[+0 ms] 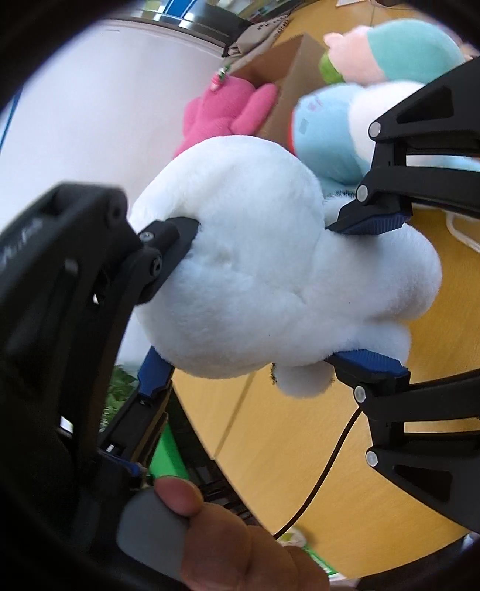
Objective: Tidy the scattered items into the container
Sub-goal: 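Lift the white panda with both grippers and lower it into the box, then open both grippers to release the panda and move toward the blue bear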
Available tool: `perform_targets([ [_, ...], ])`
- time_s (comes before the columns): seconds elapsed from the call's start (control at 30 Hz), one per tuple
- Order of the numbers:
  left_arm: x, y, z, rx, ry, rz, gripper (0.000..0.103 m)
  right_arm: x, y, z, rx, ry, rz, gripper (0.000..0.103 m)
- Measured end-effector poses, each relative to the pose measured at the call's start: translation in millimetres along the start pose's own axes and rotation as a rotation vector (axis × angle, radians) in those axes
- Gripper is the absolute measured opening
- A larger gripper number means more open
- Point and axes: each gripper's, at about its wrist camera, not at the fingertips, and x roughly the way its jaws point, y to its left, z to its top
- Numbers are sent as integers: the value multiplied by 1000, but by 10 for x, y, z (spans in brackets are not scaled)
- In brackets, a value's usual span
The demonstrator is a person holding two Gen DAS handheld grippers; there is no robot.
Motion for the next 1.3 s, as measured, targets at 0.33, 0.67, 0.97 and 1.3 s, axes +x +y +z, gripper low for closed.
perform_targets([
  [0.33, 101, -161, 987, 82, -94, -39, 68, 41, -601, 742, -27, -121, -50, 51],
  [0.67, 1223, 486, 1752, 43, -22, -21, 70, 1166, -1112, 1242, 3, -82, 6, 52],
  [0.97, 2223, 1168, 1378, -40, 173, 51, 81, 2194, -1073, 1053, 122, 231, 220, 52],
  [1.3, 1637, 961, 1238, -94, 70, 180, 93, 1473, -1230, 922, 136, 174, 84, 79],
])
